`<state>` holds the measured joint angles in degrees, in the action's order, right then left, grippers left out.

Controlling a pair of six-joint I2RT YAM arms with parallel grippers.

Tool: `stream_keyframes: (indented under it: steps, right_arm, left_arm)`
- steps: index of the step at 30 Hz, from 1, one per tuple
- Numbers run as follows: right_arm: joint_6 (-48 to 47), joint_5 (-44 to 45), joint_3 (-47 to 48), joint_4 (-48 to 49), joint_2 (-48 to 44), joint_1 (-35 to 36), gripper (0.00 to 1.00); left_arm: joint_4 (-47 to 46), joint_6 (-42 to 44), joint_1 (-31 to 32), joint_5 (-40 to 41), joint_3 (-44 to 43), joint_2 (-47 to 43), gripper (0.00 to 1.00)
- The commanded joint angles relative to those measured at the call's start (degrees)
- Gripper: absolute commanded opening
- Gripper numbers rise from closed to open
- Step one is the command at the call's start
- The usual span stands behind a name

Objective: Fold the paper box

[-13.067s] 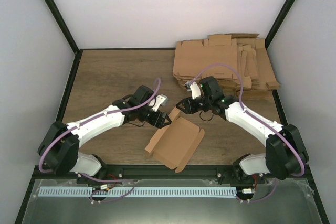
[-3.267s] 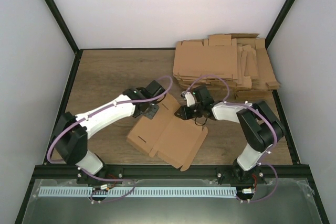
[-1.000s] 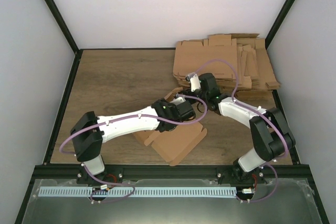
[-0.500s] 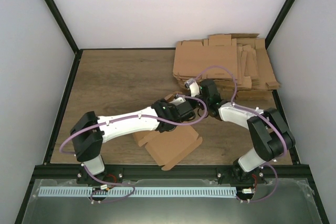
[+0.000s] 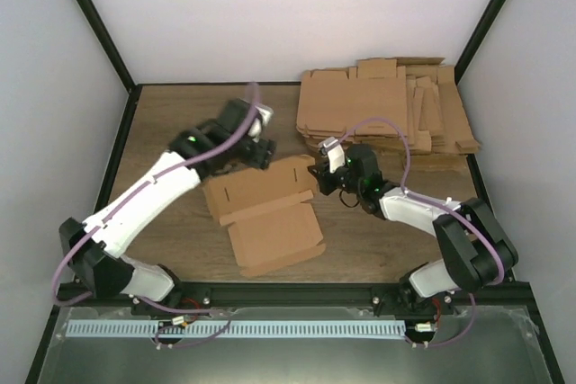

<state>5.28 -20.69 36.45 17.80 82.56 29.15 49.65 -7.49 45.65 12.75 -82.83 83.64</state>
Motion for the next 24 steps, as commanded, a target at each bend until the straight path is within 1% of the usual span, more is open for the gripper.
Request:
stream_keyframes:
  steps: [1, 4, 7, 9, 12, 14, 18, 24]
  right_arm:
    - [-1.6, 3.96, -0.27, 3.73, -1.77, 1.42, 0.01]
    - [-2.12, 5.57, -0.3, 4.2, -2.07, 2.24, 0.01]
    - [-2.65, 6.41, -0.44, 4.92, -2.09, 2.85, 0.01]
    - [-3.06, 7.09, -0.44, 5.73, -1.8, 3.37, 0.01]
    - [-3.8, 9.23, -0.33, 6.59, -1.1, 4.52, 0.01]
    - [-4.04, 11.25, -0.24, 6.92, -0.36, 5.4, 0.01]
    - [-3.44, 15.48, -1.15, 8.3, 0.22, 7.16, 0.01]
    - [-1.11, 18.74, -4.16, 11.64, 0.21, 8.65, 0.01]
  left_arm:
    - [-2.76, -3.7, -11.41, -25.11, 1.17, -2.67, 0.74]
    - [-3.91, -3.99, -15.35, -31.06, 3.16, -1.88, 0.74]
    - [-5.23, -2.1, -17.2, -34.58, 6.57, -0.61, 0.71]
    - [-5.57, -0.45, -17.6, -33.61, 7.54, 0.16, 0.7]
    - [-5.85, 0.31, -17.85, -27.86, 7.84, 1.08, 0.67]
    - [-6.41, 0.25, -18.13, -26.44, 7.62, 1.34, 0.65]
    - [-8.01, -0.85, -18.23, -27.89, 8.5, 1.44, 0.61]
    - [-9.3, -1.26, -18.23, -32.93, 12.07, -0.15, 0.59]
